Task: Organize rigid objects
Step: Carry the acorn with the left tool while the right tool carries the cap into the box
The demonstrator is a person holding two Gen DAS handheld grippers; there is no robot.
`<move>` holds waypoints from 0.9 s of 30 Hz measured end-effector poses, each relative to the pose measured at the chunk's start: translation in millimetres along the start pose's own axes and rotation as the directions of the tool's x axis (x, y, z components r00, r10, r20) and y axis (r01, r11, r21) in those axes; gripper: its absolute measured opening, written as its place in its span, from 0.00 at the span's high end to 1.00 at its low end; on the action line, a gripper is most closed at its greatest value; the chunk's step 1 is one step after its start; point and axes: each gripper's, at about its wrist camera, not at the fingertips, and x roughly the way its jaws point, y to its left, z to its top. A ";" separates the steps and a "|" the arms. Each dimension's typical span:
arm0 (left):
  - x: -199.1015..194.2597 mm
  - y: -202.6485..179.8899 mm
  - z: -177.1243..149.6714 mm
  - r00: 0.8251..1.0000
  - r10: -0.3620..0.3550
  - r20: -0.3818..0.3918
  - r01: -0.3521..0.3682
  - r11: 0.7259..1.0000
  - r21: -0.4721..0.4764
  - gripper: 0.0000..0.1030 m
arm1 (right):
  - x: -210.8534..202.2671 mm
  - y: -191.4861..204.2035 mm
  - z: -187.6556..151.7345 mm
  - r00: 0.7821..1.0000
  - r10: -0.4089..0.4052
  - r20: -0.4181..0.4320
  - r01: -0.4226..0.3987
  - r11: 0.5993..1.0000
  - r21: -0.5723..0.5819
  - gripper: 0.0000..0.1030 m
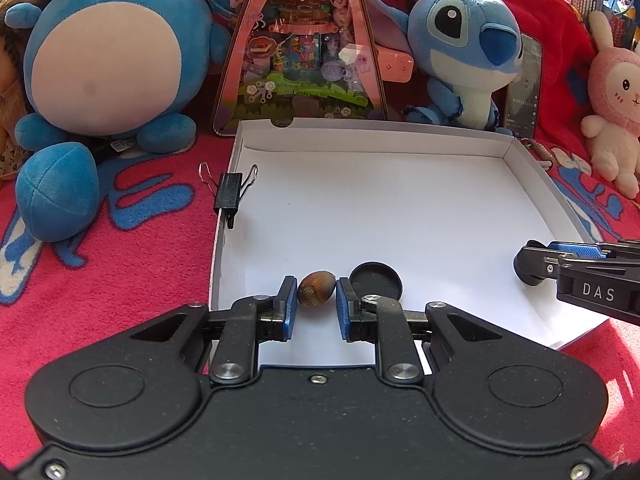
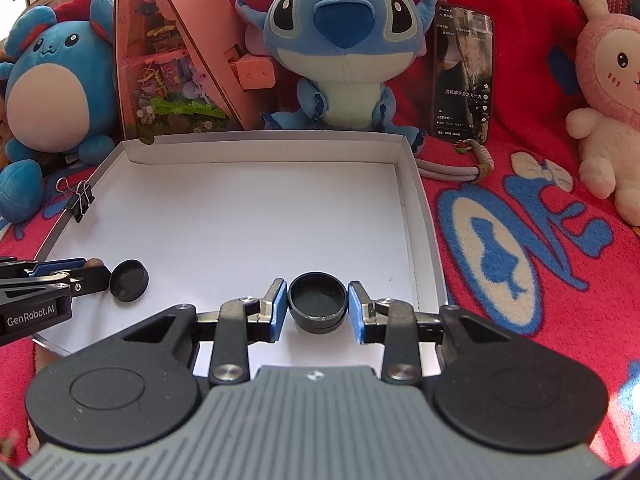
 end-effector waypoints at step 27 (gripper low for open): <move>-0.8 0.3 -1.3 1.000 0.000 0.008 0.000 1.000 0.000 0.80 | -1.8 -2.1 -3.1 0.999 -0.036 0.016 0.036 0.999 0.013 0.39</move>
